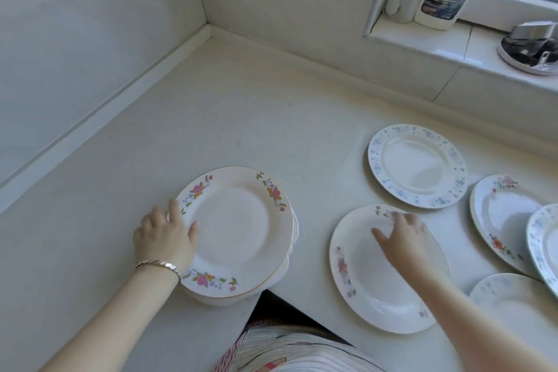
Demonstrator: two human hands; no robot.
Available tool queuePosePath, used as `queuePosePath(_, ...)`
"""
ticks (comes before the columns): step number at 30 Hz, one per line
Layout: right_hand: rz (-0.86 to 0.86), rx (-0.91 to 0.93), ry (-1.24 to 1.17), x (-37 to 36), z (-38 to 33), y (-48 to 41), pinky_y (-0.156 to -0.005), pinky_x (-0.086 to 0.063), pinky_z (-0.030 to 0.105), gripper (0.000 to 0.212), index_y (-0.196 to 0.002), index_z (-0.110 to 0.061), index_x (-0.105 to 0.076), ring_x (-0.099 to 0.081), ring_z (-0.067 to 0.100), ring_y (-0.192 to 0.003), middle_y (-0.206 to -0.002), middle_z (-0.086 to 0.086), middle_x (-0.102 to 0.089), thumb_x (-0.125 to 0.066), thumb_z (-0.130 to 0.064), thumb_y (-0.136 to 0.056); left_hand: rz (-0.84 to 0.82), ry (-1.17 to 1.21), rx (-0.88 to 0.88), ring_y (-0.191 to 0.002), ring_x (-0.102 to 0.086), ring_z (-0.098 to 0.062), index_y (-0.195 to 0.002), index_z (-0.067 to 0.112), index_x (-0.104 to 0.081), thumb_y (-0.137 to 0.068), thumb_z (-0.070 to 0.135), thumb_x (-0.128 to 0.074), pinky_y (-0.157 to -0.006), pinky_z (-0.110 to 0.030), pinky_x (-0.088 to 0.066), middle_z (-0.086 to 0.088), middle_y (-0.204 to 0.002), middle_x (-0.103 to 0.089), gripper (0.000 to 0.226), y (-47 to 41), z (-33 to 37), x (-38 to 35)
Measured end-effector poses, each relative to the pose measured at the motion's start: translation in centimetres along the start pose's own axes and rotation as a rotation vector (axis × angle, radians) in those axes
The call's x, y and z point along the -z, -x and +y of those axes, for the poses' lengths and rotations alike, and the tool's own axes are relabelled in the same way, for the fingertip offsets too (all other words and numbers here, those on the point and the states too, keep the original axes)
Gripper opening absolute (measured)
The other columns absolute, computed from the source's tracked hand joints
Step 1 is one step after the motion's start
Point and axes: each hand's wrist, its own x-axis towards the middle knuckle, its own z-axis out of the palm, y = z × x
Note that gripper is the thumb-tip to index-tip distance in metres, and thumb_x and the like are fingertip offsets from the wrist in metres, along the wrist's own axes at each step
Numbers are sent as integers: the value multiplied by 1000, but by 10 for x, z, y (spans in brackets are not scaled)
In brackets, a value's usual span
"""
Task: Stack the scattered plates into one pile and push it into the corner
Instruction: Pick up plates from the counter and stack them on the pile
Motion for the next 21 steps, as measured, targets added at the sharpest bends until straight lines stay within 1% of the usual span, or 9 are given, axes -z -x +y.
queuePosePath(1,4,-92,47,4,17,-5,-106,-31,42,66,-133,-4,-40,-36,36,-128,-137,20,-40,-60,-44,-83,103,53,-123,-99,-58,-45,-122,-2,-48,-76,23,-69,-78,-50,-50,-29,-109,-58,56,2,4,-7)
queuePosePath(3,-41,-248,56,10,41,-12,-102,-35,43,72,-128,-2,-40,-37,38,-125,-132,23,-42,-62,-50,-79,262,176,-333,-106,-51,-41,-114,3,-49,-75,28,-58,-83,-52,-50,-27,-110,-59,47,8,21,-10)
queuePosePath(5,-84,-305,-19,11,56,-21,-95,-39,43,64,-120,-1,-47,-41,38,-119,-124,24,-47,-61,-49,-80,270,310,-425,-115,-37,-33,-109,6,-51,-75,32,-42,-90,-53,-46,-27,-116,-56,43,17,47,-3)
queuePosePath(9,-77,-263,-196,12,69,-27,-77,-51,41,44,-98,-5,-55,-58,35,-90,-99,16,-61,-62,-45,-80,175,478,-522,-119,-30,-27,-101,4,-61,-75,31,-40,-97,-50,-39,-25,-120,-53,43,27,86,4)
queuePosePath(12,-78,-164,-276,26,65,-21,-66,-45,35,36,-94,-10,-49,-55,27,-80,-88,7,-58,-63,-41,-82,91,597,-516,-122,-31,-21,-105,3,-62,-75,36,-35,-107,-29,-28,-19,-124,-51,52,33,104,13)
queuePosePath(15,-36,-35,-423,47,53,-15,-56,-39,30,25,-94,-11,-52,-54,21,-72,-88,7,-59,-66,-29,-83,26,686,-535,-113,-35,-12,-107,1,-61,-79,34,-39,-99,1,-14,-15,-119,-55,48,40,114,22)
queuePosePath(16,-9,18,-463,55,48,-12,-54,-39,27,22,-93,-10,-54,-54,19,-69,-87,7,-60,-66,-26,-84,-20,699,-531,-112,-39,-11,-111,2,-59,-84,29,-44,-95,4,-15,-12,-119,-55,41,41,117,24)
queuePosePath(18,73,93,-517,72,39,-6,-54,-41,24,19,-94,-11,-57,-56,19,-67,-83,5,-61,-65,-26,-84,-145,738,-470,-116,-45,-12,-120,7,-53,-90,18,-51,-94,-5,-24,-4,-124,-53,32,44,123,27)
queuePosePath(21,194,115,-694,100,20,5,-54,-44,23,13,-90,-18,-58,-59,12,-60,-73,-3,-62,-65,-27,-84,-321,920,-303,-121,-47,-11,-130,14,-42,-90,22,-55,-103,-21,-33,3,-128,-48,43,44,127,32)
